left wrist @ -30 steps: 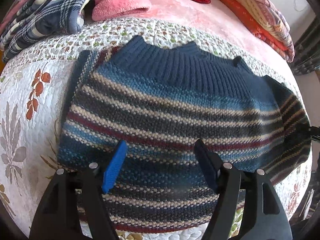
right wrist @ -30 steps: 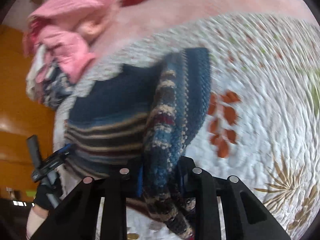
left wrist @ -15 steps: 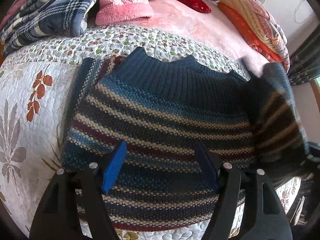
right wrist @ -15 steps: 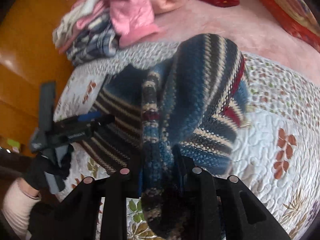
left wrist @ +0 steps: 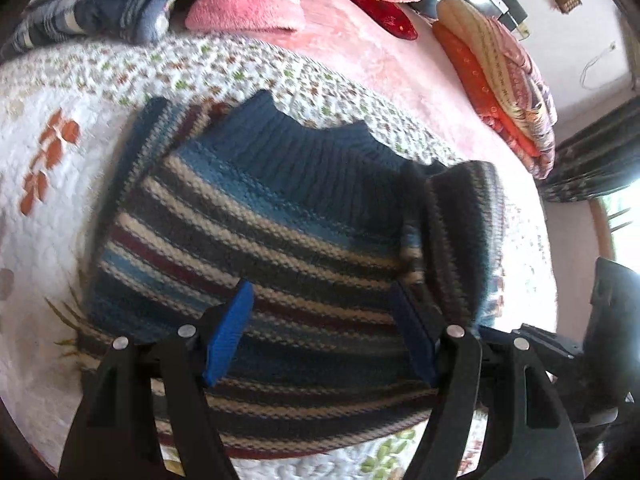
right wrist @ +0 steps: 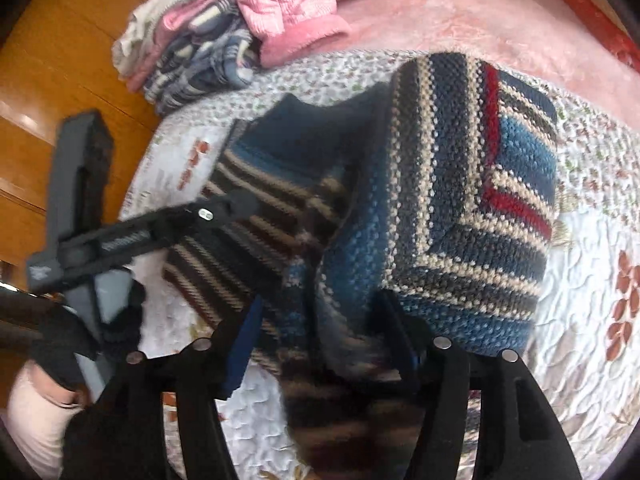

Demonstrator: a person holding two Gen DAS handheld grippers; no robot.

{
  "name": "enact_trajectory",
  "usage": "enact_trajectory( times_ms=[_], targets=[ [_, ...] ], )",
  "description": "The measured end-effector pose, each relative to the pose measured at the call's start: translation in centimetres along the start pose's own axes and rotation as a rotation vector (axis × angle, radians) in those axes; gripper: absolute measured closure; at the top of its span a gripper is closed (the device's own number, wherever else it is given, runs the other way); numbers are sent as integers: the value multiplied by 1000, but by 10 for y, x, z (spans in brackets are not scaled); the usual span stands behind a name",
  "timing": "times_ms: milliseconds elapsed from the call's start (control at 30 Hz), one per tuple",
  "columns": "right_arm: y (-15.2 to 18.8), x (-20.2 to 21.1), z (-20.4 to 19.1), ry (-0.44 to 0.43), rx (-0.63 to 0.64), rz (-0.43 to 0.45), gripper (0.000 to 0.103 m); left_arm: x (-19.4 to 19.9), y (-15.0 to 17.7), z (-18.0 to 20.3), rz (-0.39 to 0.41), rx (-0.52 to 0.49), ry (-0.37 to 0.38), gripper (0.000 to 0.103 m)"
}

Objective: Fold small clothes

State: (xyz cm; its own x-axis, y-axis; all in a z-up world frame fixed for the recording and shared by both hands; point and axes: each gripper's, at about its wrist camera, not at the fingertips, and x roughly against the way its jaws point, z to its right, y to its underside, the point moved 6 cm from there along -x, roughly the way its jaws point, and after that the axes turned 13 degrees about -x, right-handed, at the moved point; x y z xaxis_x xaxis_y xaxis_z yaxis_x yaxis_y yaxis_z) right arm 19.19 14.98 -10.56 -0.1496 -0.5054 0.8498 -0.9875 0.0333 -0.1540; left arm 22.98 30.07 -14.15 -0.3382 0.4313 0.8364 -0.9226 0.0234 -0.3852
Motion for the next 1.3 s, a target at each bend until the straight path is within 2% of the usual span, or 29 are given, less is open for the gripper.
enact_trajectory(
  times_ms=[67,133,267,467,633,767,933,1067,1200,1300],
  targets=[
    [-4,11,1,-83,-51,-8,42,-3,0,6,-1,10,32,33],
    [-9,21,0,-116,-75,-1,42,-5,-2,14,6,22,71,33],
    [-20,54,16,-71,-99,79,42,-14,-7,32,1,38,137,32],
    [-27,80,68,-25,-181,131,42,-34,-2,51,-47,-15,126,31],
    [-28,67,98,14,-223,97,42,-41,-3,65,-32,-20,186,31],
    [-23,45,106,56,-220,42,42,-49,-6,80,-24,-53,218,30],
    [-23,45,113,88,-222,55,42,-64,-10,93,-21,-27,272,29],
    [-24,48,118,71,-236,61,42,-61,-11,102,-3,-40,304,29],
    [-16,33,114,56,-228,22,42,-47,-18,101,49,-43,369,29],
    [-9,16,103,63,-209,-9,42,-50,-18,104,41,-65,367,29]
  ],
)
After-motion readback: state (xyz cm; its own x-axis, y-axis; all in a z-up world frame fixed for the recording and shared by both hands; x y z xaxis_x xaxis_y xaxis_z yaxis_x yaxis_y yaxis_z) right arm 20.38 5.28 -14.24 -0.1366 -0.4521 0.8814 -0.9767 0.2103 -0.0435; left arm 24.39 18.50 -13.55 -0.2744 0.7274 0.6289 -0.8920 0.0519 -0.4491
